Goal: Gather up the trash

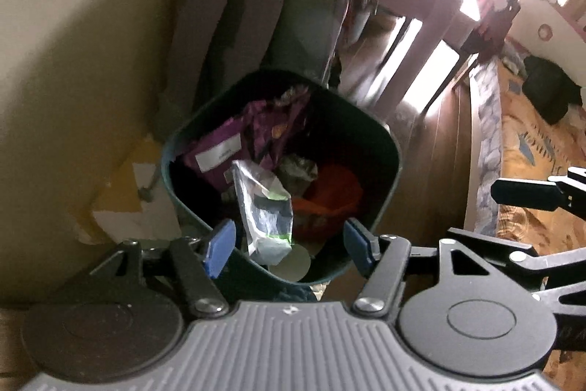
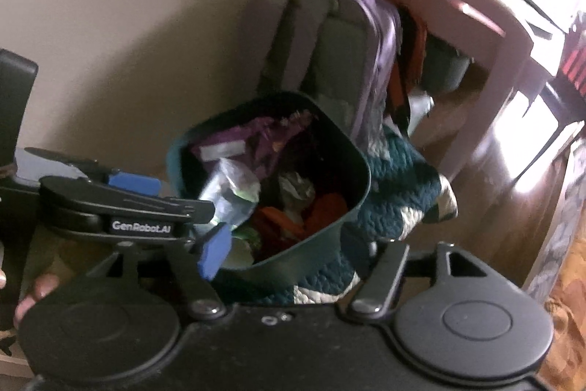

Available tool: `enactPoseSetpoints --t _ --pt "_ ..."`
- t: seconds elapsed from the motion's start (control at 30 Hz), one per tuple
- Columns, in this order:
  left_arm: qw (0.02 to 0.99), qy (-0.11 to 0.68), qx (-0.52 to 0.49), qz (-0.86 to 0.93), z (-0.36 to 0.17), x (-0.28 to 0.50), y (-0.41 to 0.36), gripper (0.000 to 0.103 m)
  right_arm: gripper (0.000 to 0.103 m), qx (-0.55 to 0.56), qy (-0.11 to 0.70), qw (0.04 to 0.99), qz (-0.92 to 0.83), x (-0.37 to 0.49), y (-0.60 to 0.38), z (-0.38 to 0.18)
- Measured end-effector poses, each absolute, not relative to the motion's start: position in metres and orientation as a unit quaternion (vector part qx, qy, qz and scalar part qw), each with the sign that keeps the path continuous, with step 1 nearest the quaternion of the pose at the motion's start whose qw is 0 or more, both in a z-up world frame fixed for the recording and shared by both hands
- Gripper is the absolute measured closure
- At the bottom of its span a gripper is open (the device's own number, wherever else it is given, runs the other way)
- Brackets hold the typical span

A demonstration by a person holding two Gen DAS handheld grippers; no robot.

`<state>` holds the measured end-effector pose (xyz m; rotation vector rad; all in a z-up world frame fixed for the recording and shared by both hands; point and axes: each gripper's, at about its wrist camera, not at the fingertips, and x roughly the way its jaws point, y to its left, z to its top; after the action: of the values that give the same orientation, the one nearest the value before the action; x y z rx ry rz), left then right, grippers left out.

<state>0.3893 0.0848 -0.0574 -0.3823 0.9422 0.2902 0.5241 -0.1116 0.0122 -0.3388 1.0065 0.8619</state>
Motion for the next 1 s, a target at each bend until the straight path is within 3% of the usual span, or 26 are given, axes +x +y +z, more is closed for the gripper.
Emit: enactPoseSetpoints --t 0.43,0.57,0.77,1.0 --pt "0.907 0.356 -0.148 0.171 0.020 0.297 0.021 0.038 0.020 -0.124 0.363 0.815 0.435 0.450 -0.189 0.080" --pt "0.918 0.331 -0.139 0.170 0.041 0.271 0.006 0.024 0.014 -0.116 0.335 0.827 0.437 0.425 -0.205 0.098" --pt "0.931 0.307 -0.129 0.151 0.064 0.245 -0.002 0.023 0.000 -0.097 0.312 0.842 0.429 0.395 -0.219 0.123" --pt "0.942 0.291 -0.124 0.112 0.074 0.223 0.016 0.020 0.000 -0.065 0.308 0.872 0.376 0.371 -0.223 0.130"
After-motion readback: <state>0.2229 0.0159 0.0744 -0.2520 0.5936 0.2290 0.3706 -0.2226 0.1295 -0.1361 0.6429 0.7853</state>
